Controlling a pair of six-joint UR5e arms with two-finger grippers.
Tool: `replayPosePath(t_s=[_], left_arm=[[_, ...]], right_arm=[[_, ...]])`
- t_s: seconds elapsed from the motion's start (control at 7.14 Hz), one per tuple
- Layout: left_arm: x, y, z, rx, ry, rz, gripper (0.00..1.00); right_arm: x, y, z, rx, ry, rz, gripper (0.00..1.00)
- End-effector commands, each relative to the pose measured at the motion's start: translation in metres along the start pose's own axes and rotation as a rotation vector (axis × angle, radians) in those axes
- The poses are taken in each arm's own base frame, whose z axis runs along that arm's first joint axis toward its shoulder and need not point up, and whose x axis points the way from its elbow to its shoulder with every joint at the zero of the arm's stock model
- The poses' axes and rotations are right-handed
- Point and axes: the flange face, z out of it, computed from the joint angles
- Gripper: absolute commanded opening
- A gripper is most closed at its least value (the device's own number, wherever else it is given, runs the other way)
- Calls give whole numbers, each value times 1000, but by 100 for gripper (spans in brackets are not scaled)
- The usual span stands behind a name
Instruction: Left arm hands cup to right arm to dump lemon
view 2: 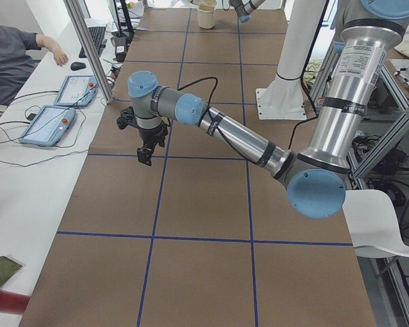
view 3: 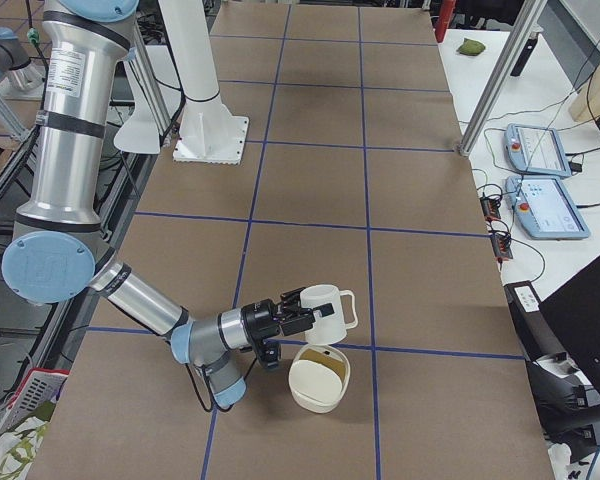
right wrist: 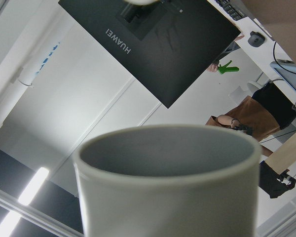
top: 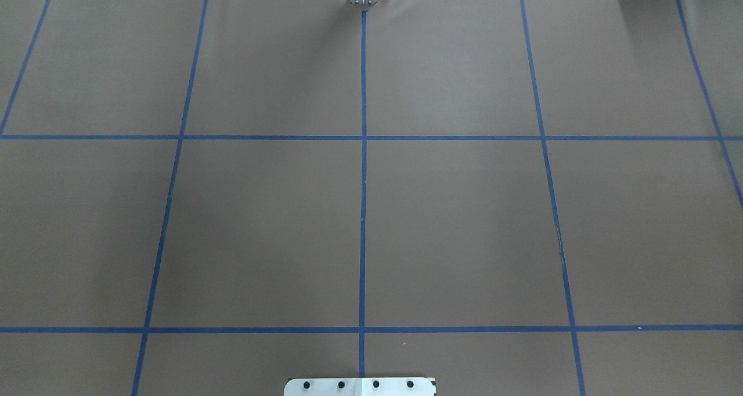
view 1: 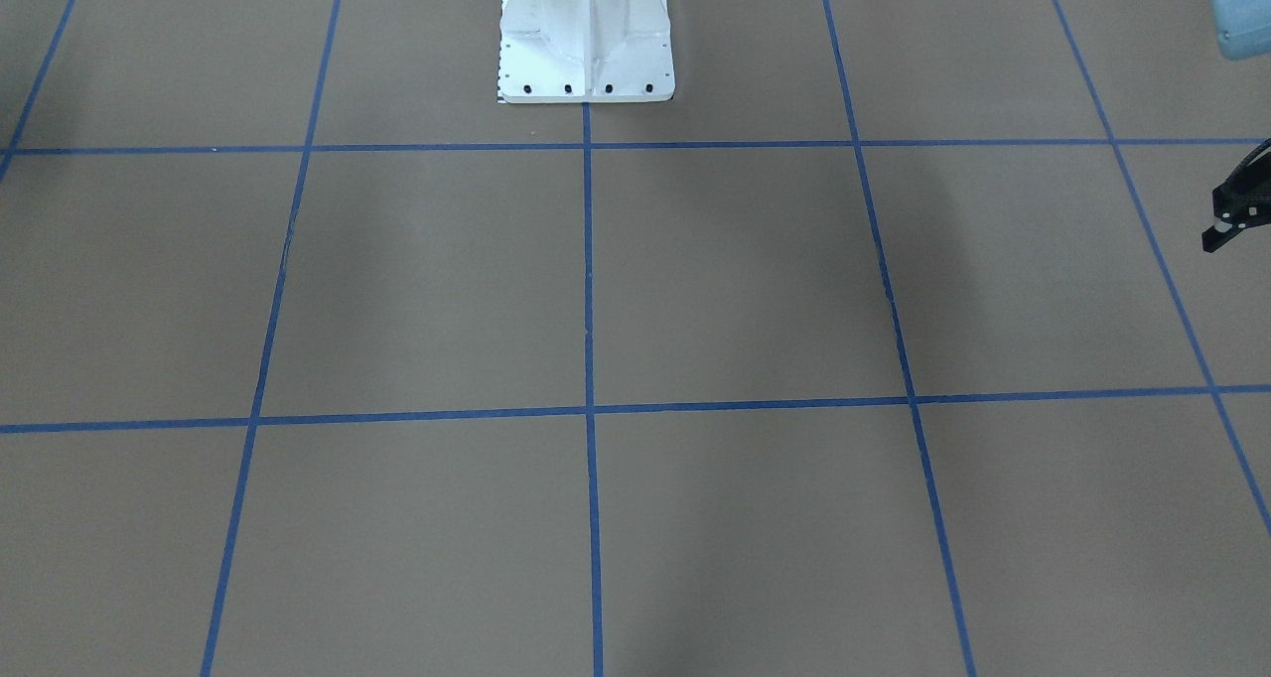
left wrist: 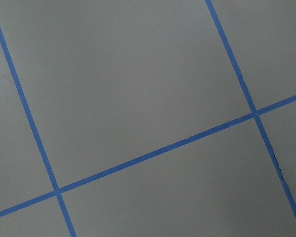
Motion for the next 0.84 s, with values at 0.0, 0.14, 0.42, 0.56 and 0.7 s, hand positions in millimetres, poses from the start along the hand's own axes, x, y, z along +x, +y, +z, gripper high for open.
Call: replayPosePath(t_s=[0.0,0.14,0.42,0.56,0.7], left_arm=[[0,0,0,-1,-2,-1,100],[0,0,0,-1,-2,-1,100],[0,1,0,-1,-2,-1,100],[-1,1,1,-2,-1,-2,100],[-1,1,1,-2,-1,-2,100]], right_arm=[[-2,3,-4,-37,-7,79,0],[-3,2,-6,-31,-6,72,0],[-4,0,-11,-17,8,-29,0],[-2,1,-15,-17,43,-132,0],[8,1,-18,-33,148,-263,0]])
